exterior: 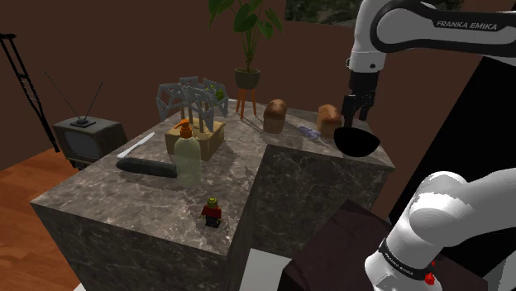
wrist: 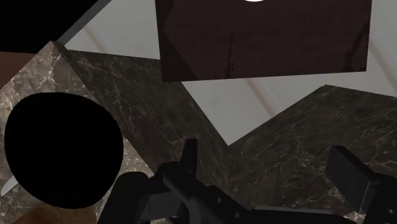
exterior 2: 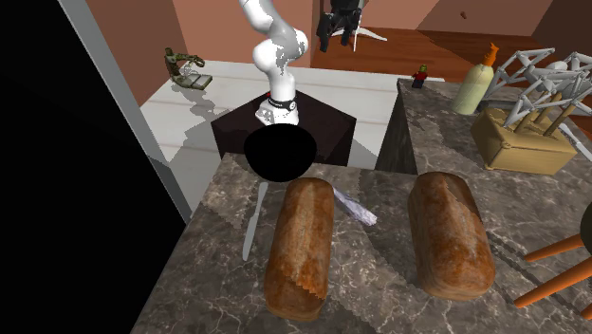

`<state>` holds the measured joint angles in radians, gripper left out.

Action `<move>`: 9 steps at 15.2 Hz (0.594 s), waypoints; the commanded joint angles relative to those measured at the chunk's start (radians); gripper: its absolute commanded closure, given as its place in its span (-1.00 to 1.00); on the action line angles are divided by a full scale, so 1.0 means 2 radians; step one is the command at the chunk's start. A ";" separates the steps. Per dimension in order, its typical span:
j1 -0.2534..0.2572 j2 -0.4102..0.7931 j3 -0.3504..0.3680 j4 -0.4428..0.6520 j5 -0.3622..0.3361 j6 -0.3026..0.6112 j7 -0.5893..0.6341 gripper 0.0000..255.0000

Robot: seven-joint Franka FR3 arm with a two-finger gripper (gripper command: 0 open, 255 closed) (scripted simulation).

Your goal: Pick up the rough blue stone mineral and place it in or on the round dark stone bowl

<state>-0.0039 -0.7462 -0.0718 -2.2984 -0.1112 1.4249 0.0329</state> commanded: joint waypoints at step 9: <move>-0.011 0.127 -0.058 0.044 -0.024 0.082 -0.053 -1.00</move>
<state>-0.0231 -0.5222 -0.1730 -2.2167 -0.1546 1.5654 -0.0595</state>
